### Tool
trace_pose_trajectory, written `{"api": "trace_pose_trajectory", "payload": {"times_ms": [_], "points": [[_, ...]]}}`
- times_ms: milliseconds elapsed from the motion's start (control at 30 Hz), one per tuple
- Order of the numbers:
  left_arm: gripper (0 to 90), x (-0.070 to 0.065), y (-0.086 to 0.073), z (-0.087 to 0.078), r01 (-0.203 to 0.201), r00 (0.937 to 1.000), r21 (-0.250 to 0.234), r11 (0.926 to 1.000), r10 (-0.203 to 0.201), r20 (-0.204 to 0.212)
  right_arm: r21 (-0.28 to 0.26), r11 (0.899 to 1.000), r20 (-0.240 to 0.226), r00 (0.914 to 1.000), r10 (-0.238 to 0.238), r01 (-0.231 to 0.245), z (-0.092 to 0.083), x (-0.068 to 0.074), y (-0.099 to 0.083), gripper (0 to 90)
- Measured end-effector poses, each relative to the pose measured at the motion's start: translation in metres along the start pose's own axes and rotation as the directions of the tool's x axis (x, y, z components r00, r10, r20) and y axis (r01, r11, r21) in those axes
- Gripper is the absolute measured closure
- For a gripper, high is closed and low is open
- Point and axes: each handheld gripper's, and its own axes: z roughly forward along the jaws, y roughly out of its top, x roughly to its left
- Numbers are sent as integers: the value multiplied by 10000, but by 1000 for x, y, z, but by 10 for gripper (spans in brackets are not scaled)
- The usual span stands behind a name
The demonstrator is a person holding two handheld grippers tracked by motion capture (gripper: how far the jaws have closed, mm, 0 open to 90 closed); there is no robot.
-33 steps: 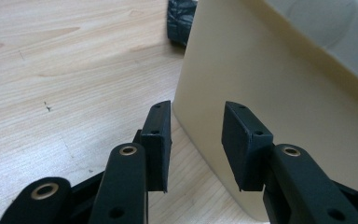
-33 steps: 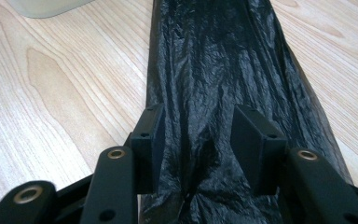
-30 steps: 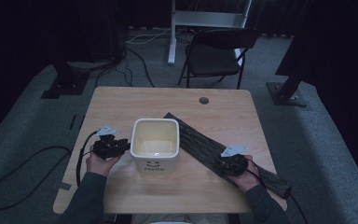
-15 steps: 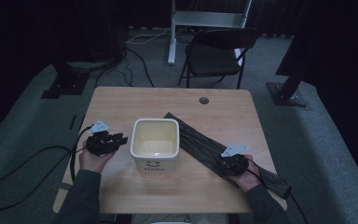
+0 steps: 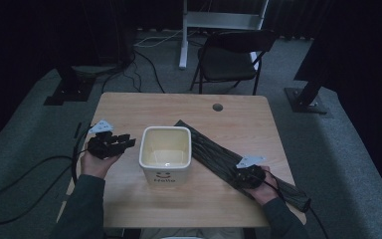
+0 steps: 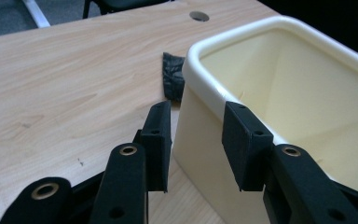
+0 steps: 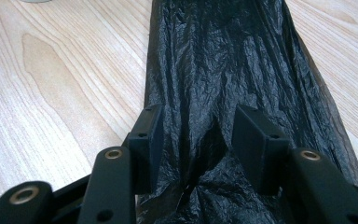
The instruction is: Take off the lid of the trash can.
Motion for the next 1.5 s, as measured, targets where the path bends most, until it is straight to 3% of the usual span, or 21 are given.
{"api": "trace_pose_trajectory", "payload": {"times_ms": [100,233,400,633,933,1200,1500], "points": [[623,-1,5,0,-45,9998,20,10000,44,176,5,10000,6,10000,-12,12,0,0,0,535],[587,-5,16,6,-121,9989,450,9989,101,455,45,10000,14,10000,-54,54,1,0,0,536],[588,-6,26,12,-56,9984,352,9994,36,571,154,9999,-23,10000,-71,71,2,1,0,535],[592,-8,39,19,-165,9991,315,9994,152,401,172,9997,-54,9998,-167,168,3,3,0,536],[592,-5,51,40,-163,9994,636,9978,144,301,182,9998,-82,9999,-122,124,3,2,-1,536],[593,-3,60,59,-413,9991,1358,9899,416,6,236,9996,-94,9999,-118,120,4,1,-2,537],[648,-1,59,74,-486,9988,2149,9754,464,155,307,9994,-65,9998,-165,167,5,2,-2,538]]}}
